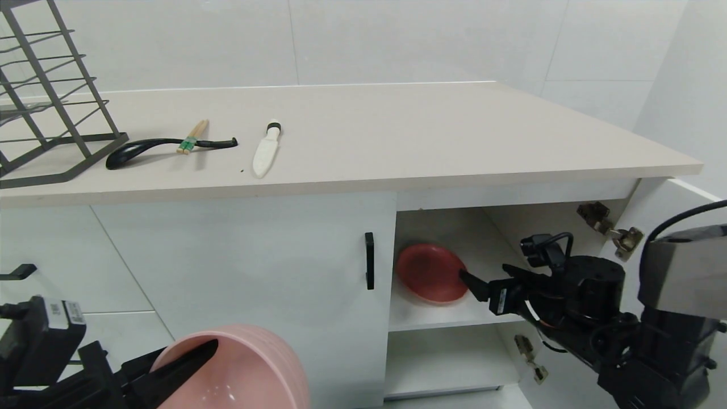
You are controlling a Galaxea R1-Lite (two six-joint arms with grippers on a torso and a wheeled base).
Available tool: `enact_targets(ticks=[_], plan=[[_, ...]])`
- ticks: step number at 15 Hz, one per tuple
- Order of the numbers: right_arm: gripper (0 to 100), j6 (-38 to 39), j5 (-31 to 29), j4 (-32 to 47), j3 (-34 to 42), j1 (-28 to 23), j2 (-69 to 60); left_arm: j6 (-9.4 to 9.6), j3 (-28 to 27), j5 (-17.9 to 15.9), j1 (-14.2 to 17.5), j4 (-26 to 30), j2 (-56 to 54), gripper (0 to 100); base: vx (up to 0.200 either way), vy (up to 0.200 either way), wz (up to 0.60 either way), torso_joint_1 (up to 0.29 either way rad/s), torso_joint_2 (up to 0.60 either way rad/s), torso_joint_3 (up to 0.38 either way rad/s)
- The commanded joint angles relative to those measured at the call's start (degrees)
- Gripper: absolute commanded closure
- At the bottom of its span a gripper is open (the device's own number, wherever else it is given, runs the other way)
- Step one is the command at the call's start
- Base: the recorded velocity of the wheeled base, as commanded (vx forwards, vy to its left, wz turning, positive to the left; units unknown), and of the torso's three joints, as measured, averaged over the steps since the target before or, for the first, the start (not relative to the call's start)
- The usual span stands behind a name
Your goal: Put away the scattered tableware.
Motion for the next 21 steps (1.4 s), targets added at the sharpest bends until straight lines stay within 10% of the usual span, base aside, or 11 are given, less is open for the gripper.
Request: enact_targets(ticks=[1, 4, 8, 12, 19, 21], plan=[[0, -1.3, -0.8, -0.1, 5.5, 4.9, -10.5, -0.04, -0.1, 0.0, -0.3, 0.0, -0.8, 100, 0.000, 0.000, 0.00, 0.000, 0.00, 0.000], [0, -1.3, -0.7, -0.1, 11.3, 11.2, -19.7, 0.14, -0.6, 0.0, -0.3, -0.4, -2.1, 100, 0.000, 0.000, 0.00, 0.000, 0.00, 0.000], [0, -1.2, -0.2, 1.7, 13.7, 19.2, -26.5, 7.26, 0.6, 0.2, -0.3, -1.5, -1.9, 100, 0.000, 0.000, 0.00, 0.000, 0.00, 0.000], [0, -0.8, -0.3, 1.8, 14.4, 20.4, -27.1, 9.98, -1.5, 0.2, -0.7, -1.5, -0.1, 100, 0.000, 0.000, 0.00, 0.000, 0.00, 0.000], [0, -0.8, -0.2, 1.9, 13.4, 20.3, -30.7, 12.00, -11.9, 0.7, -13.7, -2.5, 20.3, 100, 0.000, 0.000, 0.00, 0.000, 0.00, 0.000], [0, -0.8, -0.2, 1.9, 12.9, 19.8, -30.7, 12.00, -13.9, 8.5, -17.4, -10.0, 30.9, 100, 0.000, 0.000, 0.00, 0.000, 0.00, 0.000]])
